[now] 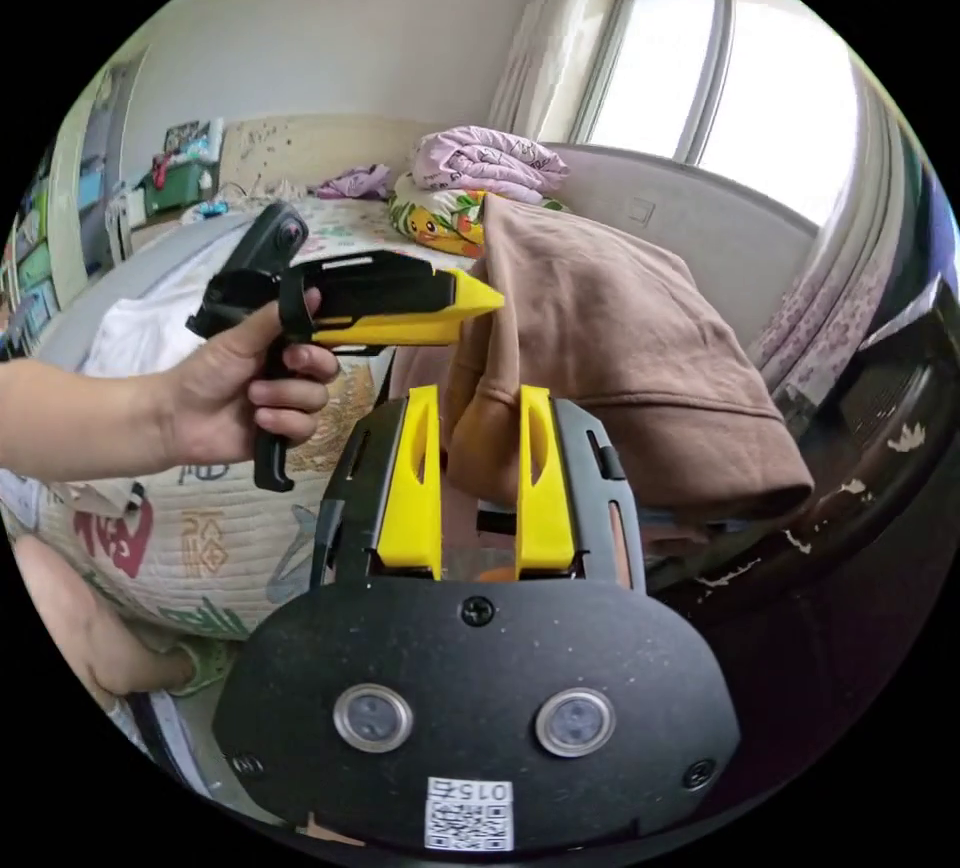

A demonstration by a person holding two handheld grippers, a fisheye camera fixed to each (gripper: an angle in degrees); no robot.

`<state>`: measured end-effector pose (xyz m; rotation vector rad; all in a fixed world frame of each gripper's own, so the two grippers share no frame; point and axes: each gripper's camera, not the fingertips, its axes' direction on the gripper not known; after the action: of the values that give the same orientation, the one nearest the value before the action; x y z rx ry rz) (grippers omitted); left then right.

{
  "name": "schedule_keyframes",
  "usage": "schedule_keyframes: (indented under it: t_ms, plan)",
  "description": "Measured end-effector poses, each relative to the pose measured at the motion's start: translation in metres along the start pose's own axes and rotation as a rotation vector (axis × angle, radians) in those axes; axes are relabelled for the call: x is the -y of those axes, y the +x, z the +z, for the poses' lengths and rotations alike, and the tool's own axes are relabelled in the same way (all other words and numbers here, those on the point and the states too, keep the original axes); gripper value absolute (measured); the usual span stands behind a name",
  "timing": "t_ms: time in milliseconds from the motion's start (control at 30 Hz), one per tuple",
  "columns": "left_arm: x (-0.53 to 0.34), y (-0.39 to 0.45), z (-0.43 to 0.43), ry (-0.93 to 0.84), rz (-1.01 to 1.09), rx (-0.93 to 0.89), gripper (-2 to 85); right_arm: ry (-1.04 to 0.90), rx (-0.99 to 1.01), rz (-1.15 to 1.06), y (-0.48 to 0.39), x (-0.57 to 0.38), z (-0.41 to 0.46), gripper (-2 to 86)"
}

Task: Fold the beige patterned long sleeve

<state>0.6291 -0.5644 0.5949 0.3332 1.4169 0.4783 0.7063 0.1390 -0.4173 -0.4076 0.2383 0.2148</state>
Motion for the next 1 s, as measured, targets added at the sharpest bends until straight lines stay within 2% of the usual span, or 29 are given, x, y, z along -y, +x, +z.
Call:
schedule_keyframes:
  t_ms: [133, 267, 367, 467, 533, 700, 867, 1000]
  plan:
    - [0.002, 0.006, -0.007, -0.05, 0.007, 0.035, 9.3, -0.003, 0.018, 0.027, -0.004, -0.001, 0.001, 10.5]
    - [-0.011, 0.029, -0.036, -0.109, 0.091, 0.21, 7.5, 0.007, -0.067, -0.055, -0.016, -0.005, -0.005, 10.1]
    - [-0.015, 0.03, -0.041, -0.135, 0.064, 0.321, 8.0, -0.034, -0.029, -0.02, -0.005, 0.004, 0.005, 9.5]
    - [-0.016, 0.013, -0.032, -0.176, -0.051, 0.3, 9.9, -0.04, 0.0, 0.016, 0.018, 0.012, 0.003, 7.0]
    - [-0.017, 0.011, -0.023, -0.181, -0.063, 0.282, 10.2, 0.04, 0.041, 0.134, 0.051, 0.013, -0.023, 4.8]
    - [-0.012, 0.019, 0.001, -0.168, -0.054, 0.337, 10.9, 0.143, 0.005, 0.2, 0.085, 0.013, -0.069, 4.3]
    - [-0.002, 0.033, 0.018, -0.135, -0.018, 0.372, 12.3, 0.19, -0.015, 0.198, 0.098, 0.014, -0.1, 4.3]
    - [-0.005, 0.06, -0.003, -0.154, 0.003, 0.314, 11.4, 0.14, 0.13, 0.099, 0.083, 0.008, -0.119, 5.4]
